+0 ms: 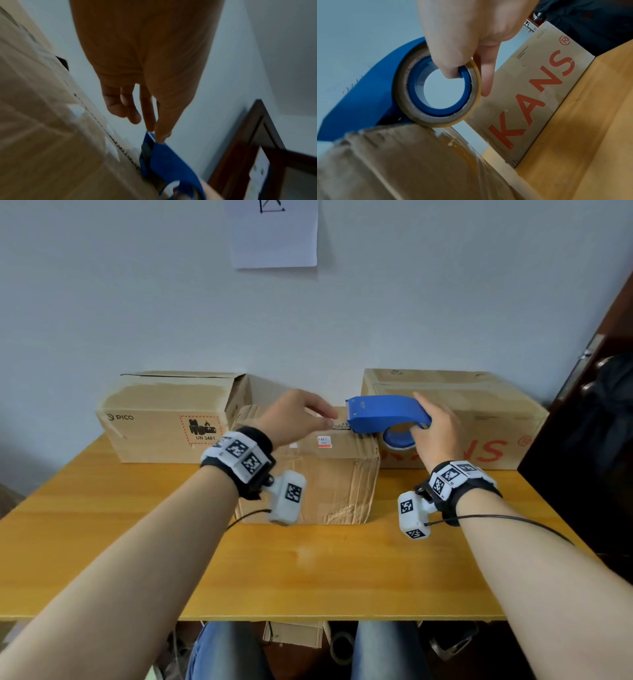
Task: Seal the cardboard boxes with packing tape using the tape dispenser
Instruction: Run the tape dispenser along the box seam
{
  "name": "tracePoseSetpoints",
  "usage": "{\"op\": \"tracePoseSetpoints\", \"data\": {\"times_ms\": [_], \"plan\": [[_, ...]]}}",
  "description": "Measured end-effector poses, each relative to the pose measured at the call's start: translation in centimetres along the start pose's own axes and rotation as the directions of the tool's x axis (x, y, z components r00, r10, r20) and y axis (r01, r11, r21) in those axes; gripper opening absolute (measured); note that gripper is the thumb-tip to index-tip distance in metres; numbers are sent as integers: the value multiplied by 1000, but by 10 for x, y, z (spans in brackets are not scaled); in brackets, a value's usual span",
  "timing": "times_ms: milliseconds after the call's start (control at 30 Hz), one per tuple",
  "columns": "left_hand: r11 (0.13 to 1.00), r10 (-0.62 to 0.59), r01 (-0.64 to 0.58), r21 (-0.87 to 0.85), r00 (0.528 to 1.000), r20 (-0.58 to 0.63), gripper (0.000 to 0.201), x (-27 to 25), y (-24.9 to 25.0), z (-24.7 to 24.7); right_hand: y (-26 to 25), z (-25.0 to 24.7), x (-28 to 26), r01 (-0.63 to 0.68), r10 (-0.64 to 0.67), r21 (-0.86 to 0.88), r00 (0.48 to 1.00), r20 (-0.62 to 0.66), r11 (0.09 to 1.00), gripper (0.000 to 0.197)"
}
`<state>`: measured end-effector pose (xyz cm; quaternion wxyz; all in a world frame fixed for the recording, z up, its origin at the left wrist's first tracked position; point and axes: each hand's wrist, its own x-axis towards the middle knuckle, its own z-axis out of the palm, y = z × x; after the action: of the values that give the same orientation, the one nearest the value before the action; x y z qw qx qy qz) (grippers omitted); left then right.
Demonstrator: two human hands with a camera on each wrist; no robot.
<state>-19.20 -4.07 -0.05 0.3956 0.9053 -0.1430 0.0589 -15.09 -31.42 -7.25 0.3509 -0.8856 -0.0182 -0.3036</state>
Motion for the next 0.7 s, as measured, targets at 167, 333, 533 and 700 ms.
{"op": "tracePoseSetpoints", "data": {"times_ms": [167,333,533,700], "plan": [[996,86,-89,16,988,125,10,5,14,42,-4,-10,13,-81,80,83,997,16,993,57],[985,161,-169,18,963,217,17,12,10,61,-8,-19,25,-44,43,93,999,9,995,50],[960,141,-193,201,959,246,30,24,17,79,-5,-20,32,-41,39,49,998,39,998,48],[955,138,-207,211,944,298,25,31,19,83,2,-19,33,-43,42,41,999,30,998,47]]}}
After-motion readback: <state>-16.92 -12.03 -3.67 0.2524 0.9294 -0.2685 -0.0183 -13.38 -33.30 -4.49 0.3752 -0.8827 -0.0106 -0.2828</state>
